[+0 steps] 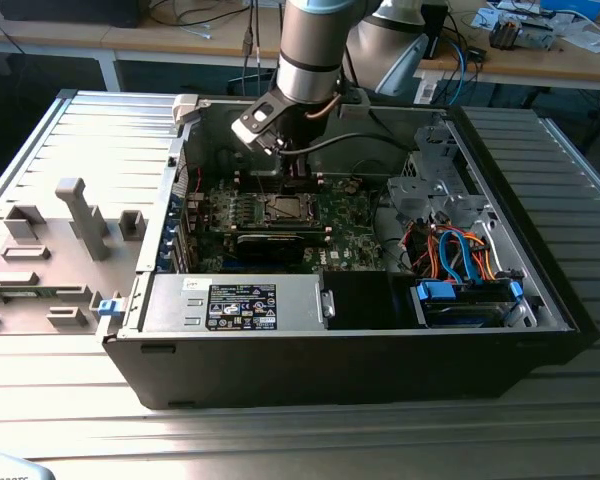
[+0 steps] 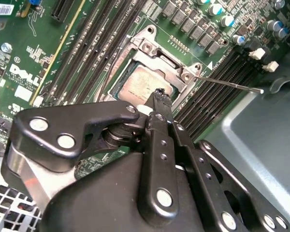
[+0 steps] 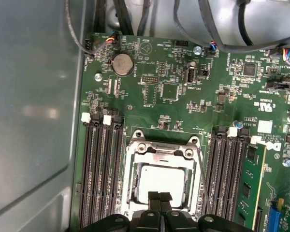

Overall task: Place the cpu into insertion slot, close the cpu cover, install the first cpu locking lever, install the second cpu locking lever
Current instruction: 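Install the first cpu locking lever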

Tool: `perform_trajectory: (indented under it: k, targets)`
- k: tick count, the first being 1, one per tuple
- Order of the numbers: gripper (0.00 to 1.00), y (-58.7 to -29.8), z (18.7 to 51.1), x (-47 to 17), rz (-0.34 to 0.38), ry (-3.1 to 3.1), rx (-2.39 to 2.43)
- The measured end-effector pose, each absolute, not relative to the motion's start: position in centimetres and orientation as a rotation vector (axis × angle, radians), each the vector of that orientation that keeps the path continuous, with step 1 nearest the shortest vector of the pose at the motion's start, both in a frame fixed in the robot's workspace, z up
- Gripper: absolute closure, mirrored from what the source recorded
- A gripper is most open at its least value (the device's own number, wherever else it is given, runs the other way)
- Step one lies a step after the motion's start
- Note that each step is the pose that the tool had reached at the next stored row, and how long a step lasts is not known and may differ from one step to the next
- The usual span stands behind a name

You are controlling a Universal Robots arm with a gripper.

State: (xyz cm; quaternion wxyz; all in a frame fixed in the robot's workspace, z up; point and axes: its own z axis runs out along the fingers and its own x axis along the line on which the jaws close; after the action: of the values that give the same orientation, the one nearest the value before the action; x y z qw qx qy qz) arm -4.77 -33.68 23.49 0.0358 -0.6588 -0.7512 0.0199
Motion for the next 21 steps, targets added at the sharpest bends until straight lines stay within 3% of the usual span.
perform_trajectory:
  k: [21]
  targets:
    - [0.89, -33.68, 23.48, -4.78, 0.069, -2.458, -1.844]
